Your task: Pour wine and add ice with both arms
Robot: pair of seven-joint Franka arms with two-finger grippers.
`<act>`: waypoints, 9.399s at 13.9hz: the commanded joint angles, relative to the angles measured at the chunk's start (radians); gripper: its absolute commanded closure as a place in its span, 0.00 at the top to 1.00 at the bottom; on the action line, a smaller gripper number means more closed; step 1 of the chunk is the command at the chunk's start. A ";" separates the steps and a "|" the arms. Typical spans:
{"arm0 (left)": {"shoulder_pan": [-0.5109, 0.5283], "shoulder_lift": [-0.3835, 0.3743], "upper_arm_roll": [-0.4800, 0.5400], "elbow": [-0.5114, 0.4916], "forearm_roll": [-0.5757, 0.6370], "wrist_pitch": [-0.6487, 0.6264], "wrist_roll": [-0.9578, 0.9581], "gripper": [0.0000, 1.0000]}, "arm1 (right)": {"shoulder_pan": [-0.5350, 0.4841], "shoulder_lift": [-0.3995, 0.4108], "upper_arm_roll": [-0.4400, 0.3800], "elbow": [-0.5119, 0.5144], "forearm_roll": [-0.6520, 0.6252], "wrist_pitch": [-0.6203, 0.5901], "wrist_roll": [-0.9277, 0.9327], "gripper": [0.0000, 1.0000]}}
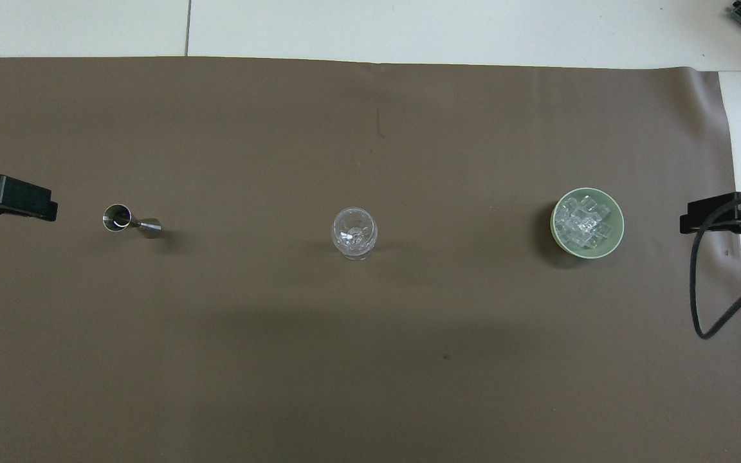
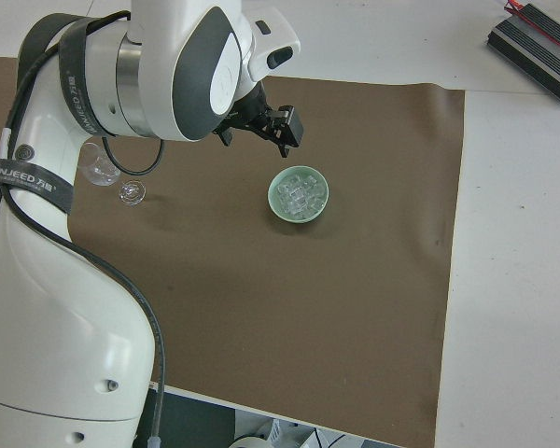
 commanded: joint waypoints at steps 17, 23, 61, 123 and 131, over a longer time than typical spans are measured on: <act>-0.006 -0.023 0.000 -0.038 0.013 -0.005 0.011 1.00 | 0.000 -0.016 0.000 -0.011 0.008 -0.012 -0.020 1.00; -0.004 -0.028 0.002 -0.041 0.013 -0.005 0.003 1.00 | 0.000 -0.016 0.000 -0.011 0.008 -0.012 -0.020 1.00; -0.003 -0.057 0.002 -0.113 0.010 0.104 0.009 1.00 | 0.000 -0.016 0.000 -0.011 0.008 -0.012 -0.020 1.00; -0.007 0.411 0.014 0.332 -0.030 0.170 0.005 1.00 | 0.000 -0.016 0.000 -0.011 0.008 -0.012 -0.020 1.00; 0.025 0.299 0.014 0.062 -0.031 0.341 0.008 1.00 | 0.000 -0.016 0.000 -0.011 0.008 -0.012 -0.020 1.00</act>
